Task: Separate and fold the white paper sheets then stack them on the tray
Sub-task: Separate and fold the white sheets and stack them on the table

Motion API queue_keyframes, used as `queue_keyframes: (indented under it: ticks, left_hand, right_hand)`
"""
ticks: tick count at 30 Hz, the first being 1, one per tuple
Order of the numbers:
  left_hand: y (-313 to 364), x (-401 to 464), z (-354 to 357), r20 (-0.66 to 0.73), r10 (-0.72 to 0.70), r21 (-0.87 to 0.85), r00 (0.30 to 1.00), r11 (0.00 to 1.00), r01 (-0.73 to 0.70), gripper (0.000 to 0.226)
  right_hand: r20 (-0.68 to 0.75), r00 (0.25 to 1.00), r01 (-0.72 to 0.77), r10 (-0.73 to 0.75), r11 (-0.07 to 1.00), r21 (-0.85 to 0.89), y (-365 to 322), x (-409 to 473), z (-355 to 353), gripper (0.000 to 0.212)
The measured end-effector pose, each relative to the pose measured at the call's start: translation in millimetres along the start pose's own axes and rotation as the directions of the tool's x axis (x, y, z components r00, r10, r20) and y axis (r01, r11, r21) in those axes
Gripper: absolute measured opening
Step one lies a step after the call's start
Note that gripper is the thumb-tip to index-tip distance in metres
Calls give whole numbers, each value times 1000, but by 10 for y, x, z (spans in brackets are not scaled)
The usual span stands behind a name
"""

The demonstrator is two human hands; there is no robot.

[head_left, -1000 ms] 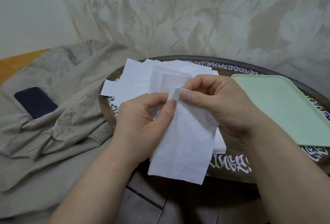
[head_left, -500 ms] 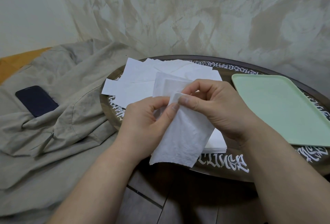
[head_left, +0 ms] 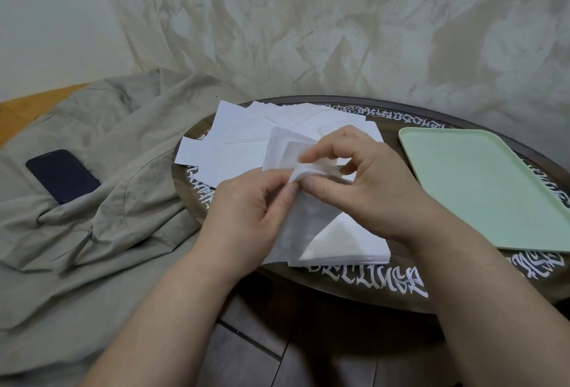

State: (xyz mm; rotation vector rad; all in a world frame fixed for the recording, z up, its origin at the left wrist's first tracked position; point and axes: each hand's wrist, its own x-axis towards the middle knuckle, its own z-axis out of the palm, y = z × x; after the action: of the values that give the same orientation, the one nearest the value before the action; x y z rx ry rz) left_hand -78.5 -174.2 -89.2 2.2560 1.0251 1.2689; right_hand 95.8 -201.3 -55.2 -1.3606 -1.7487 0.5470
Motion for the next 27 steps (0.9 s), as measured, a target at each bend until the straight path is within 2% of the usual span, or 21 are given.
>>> queue_keyframes:
  ticks: [4, 8, 11, 14, 16, 19, 21, 24, 27]
  left_hand:
    - [1, -7, -15, 1, -78, -76, 997, 994, 77, 25]
    - [68, 5, -28, 30, -260, -301, 965, 918, 257, 20]
    - [84, 48, -52, 9, -307, -407, 952, 868, 284, 18]
    - [42, 43, -65, -26, -361, -454, 932, 835, 311, 43]
    - [43, 37, -69, -28, -380, -424, 924, 842, 334, 51]
    - [49, 41, -59, 1, -374, -381, 927, 857, 346, 44]
    - [48, 37, -52, 29, -374, -348, 927, 866, 360, 42]
    - [41, 26, -53, 41, -332, -312, 943, 892, 327, 45]
    - [13, 27, -42, 8, -286, -273, 958, 921, 277, 42]
  right_hand:
    - [-17, 998, -58, 57, 998, -33, 25, 9, -21, 16]
    - [13, 998, -69, 68, 991, 115, 35, 1, -45, 9]
    - [-9, 995, -96, 101, 963, 250, 67, -9, -38, 12]
    - [7, 992, -119, 126, 913, 389, 90, -20, -53, 15]
    - [54, 991, -134, 124, 845, 518, 66, -37, -90, 13]
    - [173, 977, -206, 126, 768, 606, 16, -58, -144, 10]
    - [170, 972, -228, 160, 806, 547, 34, -55, -137, 8]
    - [78, 976, -215, 202, 870, 444, 69, -39, -92, 5]
    - [28, 981, -186, 193, 880, 438, 58, -31, -78, 14]
